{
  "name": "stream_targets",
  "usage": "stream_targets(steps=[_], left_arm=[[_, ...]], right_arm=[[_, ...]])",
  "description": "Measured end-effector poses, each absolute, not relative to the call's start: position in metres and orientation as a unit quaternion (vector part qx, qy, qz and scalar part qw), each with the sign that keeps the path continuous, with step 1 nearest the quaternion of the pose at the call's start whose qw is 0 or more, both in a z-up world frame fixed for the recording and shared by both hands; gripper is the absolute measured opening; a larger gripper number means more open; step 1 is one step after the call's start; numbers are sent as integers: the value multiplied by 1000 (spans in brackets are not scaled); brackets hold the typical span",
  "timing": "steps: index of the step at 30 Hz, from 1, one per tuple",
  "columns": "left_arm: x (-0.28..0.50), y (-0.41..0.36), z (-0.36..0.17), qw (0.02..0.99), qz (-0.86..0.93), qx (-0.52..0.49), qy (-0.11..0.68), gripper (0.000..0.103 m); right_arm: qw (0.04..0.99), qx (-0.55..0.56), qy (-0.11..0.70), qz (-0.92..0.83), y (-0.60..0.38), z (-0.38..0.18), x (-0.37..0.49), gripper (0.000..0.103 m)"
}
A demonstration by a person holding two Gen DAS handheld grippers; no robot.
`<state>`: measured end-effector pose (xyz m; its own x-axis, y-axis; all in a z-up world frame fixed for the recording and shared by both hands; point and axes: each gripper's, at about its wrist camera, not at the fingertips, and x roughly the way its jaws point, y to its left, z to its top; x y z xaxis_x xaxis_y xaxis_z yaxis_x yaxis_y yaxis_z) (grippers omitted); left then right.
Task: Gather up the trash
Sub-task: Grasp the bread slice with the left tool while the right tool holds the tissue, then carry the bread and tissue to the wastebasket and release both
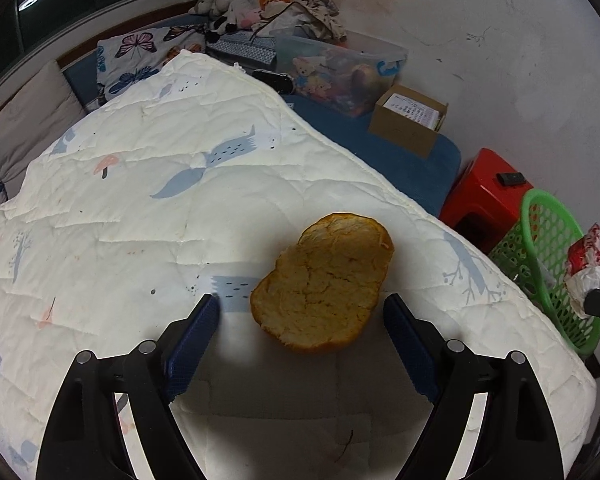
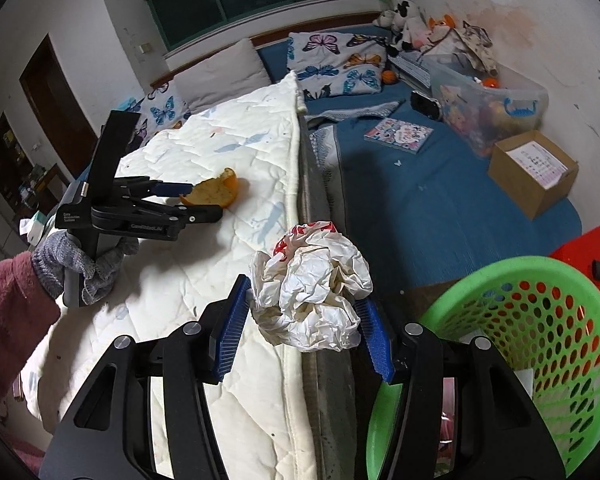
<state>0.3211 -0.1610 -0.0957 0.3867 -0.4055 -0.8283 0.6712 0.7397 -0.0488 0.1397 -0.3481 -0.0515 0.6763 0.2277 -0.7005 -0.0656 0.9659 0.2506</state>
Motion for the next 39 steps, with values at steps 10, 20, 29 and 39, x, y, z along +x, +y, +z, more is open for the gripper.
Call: stream_targets(steps=[10,20,29,39], left_arm=[[314,-164,-94,813,-350,191,424,59],[304,-153,-86,830,-337,145,420,38],[276,-147,-80,833,-328,125,428,31],[227,-147,-61,834,-343,107,418,30]], right_arm=[[906,116,401,66,-356,-58,137,54],[911,127,390,53,-363,-54,124,54],[915,135,379,39,-373,-47,99,54],[916,145,375,8,-396,-48,68,55]])
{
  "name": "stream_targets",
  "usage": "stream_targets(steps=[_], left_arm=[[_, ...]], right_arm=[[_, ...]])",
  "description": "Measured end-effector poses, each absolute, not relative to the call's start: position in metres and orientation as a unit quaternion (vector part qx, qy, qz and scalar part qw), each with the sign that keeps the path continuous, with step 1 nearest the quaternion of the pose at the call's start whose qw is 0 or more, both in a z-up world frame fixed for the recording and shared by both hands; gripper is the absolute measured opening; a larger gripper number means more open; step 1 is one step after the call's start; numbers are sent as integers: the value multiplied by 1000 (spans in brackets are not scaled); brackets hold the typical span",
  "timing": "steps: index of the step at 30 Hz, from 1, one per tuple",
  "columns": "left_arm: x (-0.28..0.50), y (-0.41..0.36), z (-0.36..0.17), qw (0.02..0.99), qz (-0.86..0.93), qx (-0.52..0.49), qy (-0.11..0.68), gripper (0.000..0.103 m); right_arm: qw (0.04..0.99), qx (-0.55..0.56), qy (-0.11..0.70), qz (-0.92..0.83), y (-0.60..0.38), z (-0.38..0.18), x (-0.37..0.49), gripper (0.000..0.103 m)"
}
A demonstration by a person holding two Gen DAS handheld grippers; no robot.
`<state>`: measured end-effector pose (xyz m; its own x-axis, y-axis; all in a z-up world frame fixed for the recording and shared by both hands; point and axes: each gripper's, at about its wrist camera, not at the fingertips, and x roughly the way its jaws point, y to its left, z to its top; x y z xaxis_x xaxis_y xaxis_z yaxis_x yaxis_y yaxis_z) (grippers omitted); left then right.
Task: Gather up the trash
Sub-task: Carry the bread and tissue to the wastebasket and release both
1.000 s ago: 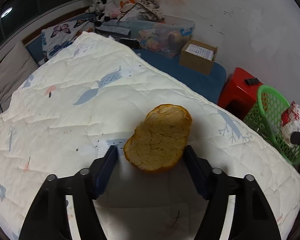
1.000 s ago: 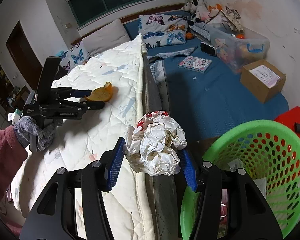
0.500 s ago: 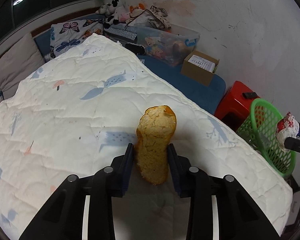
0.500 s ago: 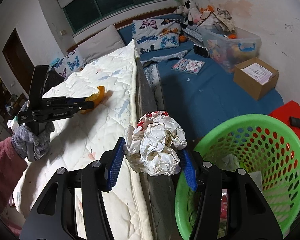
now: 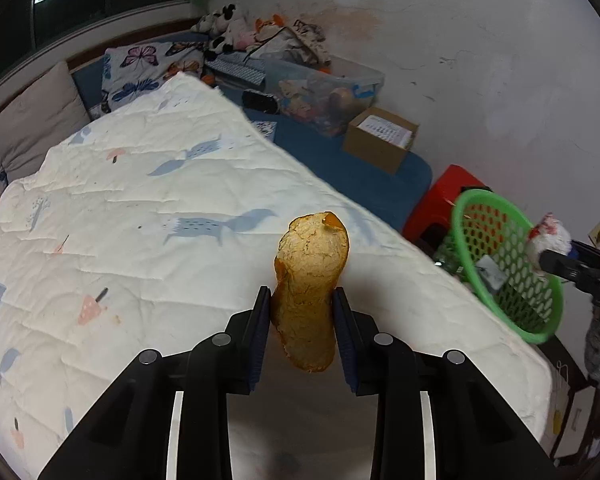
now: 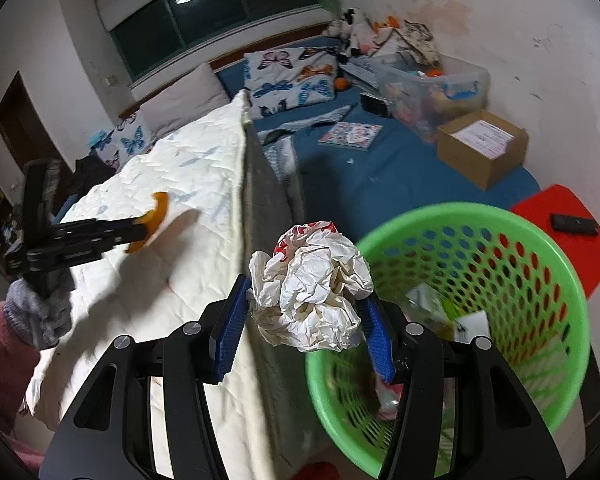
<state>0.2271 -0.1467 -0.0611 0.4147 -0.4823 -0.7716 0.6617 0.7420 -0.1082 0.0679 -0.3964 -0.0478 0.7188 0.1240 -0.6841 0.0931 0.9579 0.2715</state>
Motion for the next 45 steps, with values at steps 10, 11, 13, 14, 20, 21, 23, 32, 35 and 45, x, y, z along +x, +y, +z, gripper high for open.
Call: stream_targets(steps=[10,11,13,14,20,21,23,32,35,45], left_arm=[[186,-177,-37,827,-380,99,401,30],[182,-181,-35,826,-385,99,400,30],[174,-191,-32,823,-394,102,396,30],[171,-195,-31,822,-397,103,395,30],[157,-223,-27,813,-418,106,391,30],[156,-227,-26,812,-421,107,391,30],[153,-237,-25,808,-428,109,390,30],[140,-283,-22,791,-457,122,389,30],[136,-300,-24,783,-465,127,392,30],[127,-360,-45,755,-480,138,424,32]], right_arm=[[916,141,372,-46,-431,-50,33,57],[916,141,371,-53,-434,-51,29,57],[915,141,372,-62,-441,-51,25,57],[915,142,373,-68,-445,-53,22,57],[910,149,377,-87,-462,-61,12,60],[909,149,377,-90,-464,-61,11,61],[908,154,377,-95,-469,-63,7,66],[906,171,370,-108,-488,-66,-6,73],[907,175,366,-111,-492,-65,-12,73],[905,195,359,-121,-507,-67,-35,73]])
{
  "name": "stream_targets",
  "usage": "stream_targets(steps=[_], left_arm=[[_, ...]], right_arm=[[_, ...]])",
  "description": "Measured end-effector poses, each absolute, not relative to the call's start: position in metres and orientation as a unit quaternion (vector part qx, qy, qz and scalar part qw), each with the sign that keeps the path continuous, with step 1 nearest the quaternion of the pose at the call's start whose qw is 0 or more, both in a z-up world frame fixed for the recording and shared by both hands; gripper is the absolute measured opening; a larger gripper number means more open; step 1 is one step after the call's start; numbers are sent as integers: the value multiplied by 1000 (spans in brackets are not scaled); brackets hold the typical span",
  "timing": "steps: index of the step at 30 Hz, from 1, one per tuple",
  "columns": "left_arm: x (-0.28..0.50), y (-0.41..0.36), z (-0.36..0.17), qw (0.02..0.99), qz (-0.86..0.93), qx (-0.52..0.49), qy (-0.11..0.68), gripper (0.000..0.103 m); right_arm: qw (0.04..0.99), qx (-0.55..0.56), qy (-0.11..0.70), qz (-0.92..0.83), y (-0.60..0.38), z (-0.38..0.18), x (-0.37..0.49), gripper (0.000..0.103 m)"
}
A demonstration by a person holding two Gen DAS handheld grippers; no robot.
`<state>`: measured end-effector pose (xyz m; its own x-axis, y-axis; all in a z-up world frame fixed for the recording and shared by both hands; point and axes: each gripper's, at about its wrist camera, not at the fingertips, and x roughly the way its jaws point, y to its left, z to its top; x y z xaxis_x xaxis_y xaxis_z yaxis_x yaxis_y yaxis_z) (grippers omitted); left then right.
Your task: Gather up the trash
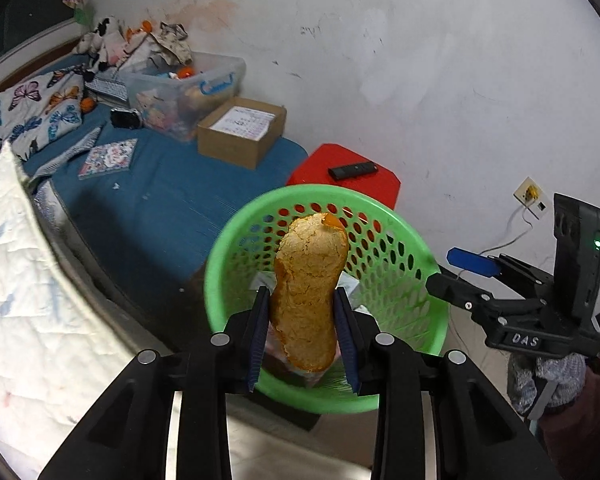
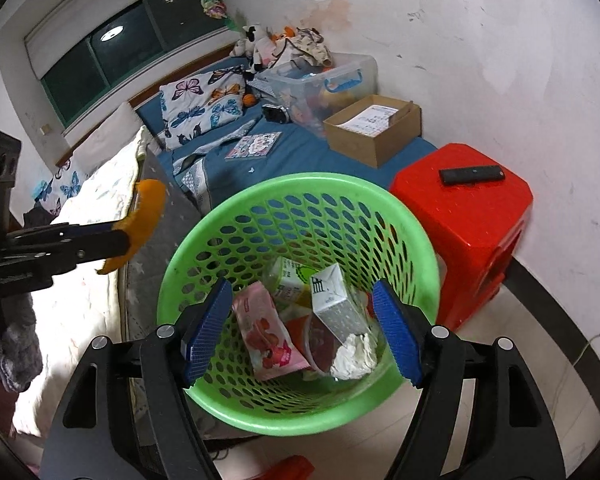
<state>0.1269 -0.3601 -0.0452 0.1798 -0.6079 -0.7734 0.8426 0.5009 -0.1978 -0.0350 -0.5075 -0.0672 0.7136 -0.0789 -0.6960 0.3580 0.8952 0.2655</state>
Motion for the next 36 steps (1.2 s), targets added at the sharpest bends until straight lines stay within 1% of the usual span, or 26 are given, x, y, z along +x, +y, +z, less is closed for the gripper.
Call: stream_targets(steps=[5,8,10,11,14,16,18,19,36], left_arm=[[123,-376,-53,753,-478,142,430,39],[120,-377,-54,753,-477,140,431,45],[118,-376,-52,757,-475,140,427,53],[118,-375,-52,758,-474,139,426,55],[118,-369,-50,763,-468,135,425,57],[118,-362,-47,771,-460,129,422,64],[118,-354,-43,778,-454,122,417,68],[118,-349,-41,781,-451,120,414,72],[118,-257,-12,847,-365,88,376,91]], right_arm=[[902,208,358,-123,-513,-72,-43,73],[900,216,360,-122,-516,-75,-46,73],[899,218,359,-121,-516,-75,-47,73],[899,219,359,-121,-516,-75,-47,73],[901,219,356,-118,-513,-73,-48,73],[902,218,355,-115,-510,-71,-47,73],[904,216,354,-109,-505,-69,-46,73],[904,215,353,-107,-503,-68,-45,73],[920,177,345,-53,-437,-42,-17,83]])
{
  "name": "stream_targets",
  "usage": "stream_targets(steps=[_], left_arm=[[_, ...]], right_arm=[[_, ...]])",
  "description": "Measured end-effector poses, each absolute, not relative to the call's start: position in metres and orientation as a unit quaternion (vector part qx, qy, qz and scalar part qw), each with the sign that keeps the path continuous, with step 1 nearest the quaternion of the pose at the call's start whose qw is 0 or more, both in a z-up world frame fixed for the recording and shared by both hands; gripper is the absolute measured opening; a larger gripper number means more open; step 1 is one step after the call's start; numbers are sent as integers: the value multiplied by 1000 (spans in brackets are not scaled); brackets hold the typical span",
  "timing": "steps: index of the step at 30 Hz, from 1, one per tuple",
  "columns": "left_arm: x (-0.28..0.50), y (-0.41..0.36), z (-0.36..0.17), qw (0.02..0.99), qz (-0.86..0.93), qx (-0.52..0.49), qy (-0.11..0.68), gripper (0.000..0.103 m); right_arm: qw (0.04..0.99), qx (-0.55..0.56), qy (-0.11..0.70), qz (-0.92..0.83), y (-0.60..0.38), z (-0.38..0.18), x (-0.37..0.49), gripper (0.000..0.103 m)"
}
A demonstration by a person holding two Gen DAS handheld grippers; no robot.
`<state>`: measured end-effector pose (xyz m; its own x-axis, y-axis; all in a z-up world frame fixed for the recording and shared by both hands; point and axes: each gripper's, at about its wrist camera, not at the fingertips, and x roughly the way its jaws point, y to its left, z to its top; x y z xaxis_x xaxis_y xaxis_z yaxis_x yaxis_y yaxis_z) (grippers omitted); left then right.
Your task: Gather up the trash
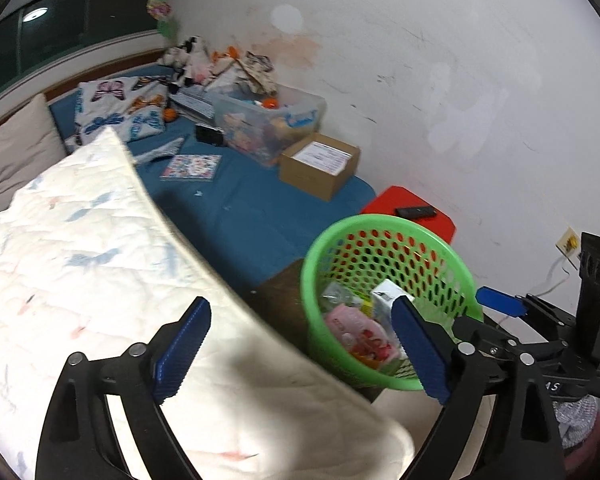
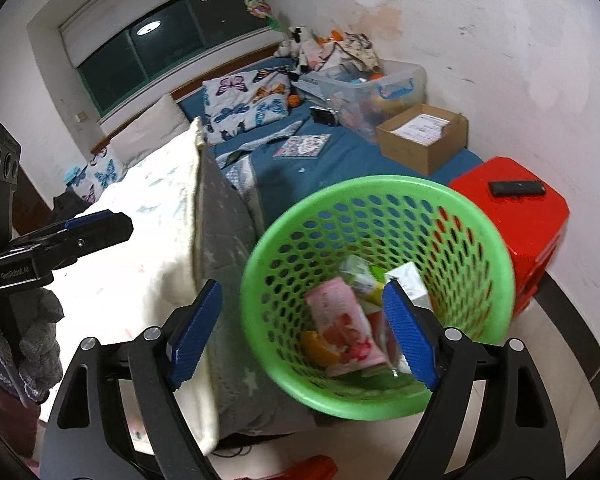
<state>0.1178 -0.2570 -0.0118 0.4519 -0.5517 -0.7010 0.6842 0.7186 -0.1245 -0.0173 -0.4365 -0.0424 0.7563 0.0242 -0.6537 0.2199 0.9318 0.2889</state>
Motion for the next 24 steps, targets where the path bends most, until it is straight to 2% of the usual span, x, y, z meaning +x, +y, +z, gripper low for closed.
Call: stream_targets(steps=[9,24], left_arm=[[120,-199,-5,875,-304,69,371,95],[108,-118,5,913,-202,50,351,96]], right_arm=[[929,148,338,-34,-399,-28,-4,92],[932,105,348,8,-342,-16,19,98]])
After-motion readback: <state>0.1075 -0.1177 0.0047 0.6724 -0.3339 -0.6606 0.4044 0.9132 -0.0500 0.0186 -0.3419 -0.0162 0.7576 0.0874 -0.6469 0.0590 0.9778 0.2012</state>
